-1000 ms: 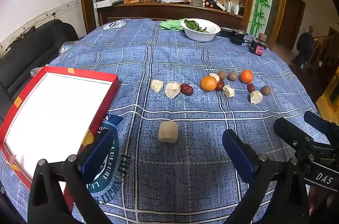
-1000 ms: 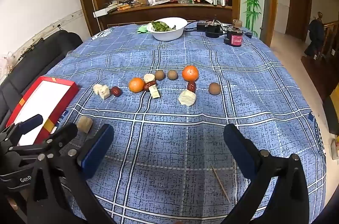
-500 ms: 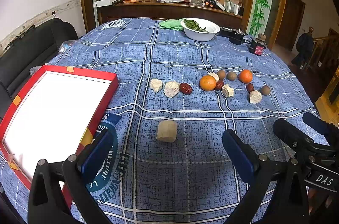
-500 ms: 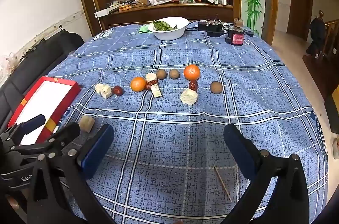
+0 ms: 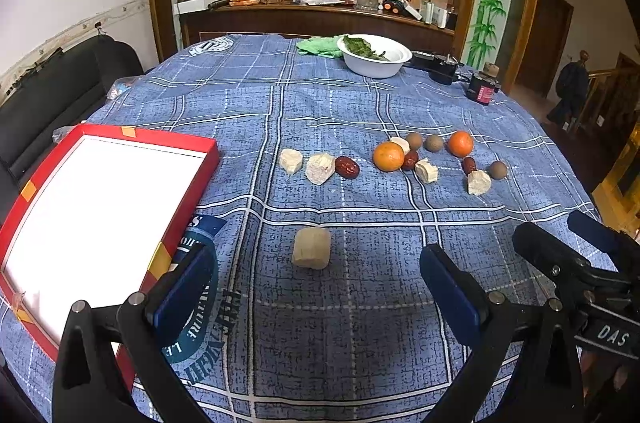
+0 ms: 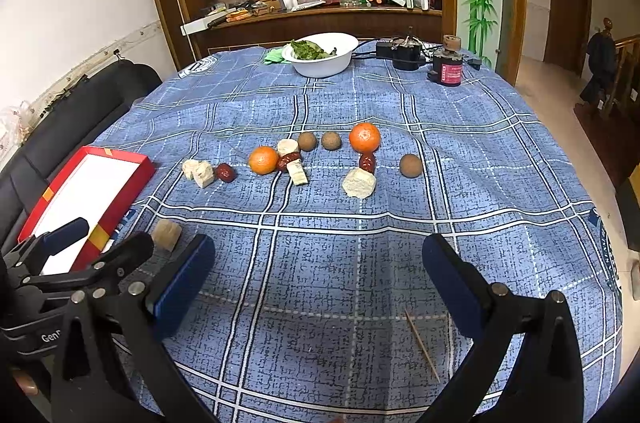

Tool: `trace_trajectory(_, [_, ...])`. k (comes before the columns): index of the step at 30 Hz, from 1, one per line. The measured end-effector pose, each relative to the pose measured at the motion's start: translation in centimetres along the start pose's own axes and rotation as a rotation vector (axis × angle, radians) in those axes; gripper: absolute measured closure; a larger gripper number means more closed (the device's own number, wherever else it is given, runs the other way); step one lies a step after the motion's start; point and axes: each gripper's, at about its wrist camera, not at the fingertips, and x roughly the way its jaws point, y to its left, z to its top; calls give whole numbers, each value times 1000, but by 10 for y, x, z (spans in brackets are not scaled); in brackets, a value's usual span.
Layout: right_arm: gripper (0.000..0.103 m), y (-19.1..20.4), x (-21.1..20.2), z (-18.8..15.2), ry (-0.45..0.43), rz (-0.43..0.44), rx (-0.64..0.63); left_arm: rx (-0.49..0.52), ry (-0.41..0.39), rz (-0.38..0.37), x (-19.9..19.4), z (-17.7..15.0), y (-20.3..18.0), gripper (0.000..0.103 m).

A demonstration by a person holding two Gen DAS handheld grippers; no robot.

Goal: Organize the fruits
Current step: 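Grasp a beige cube with the left gripper while the right gripper grasps another beige cube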

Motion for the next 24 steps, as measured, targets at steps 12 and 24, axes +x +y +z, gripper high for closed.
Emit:
trace_trajectory(12, [1,-21,18,5,25,6,29,-9,34,-27,17,2,8,3])
trace_trajectory(24, [42,-35,94,32,151,-33,32,-49,82,-42,51,14,25,11])
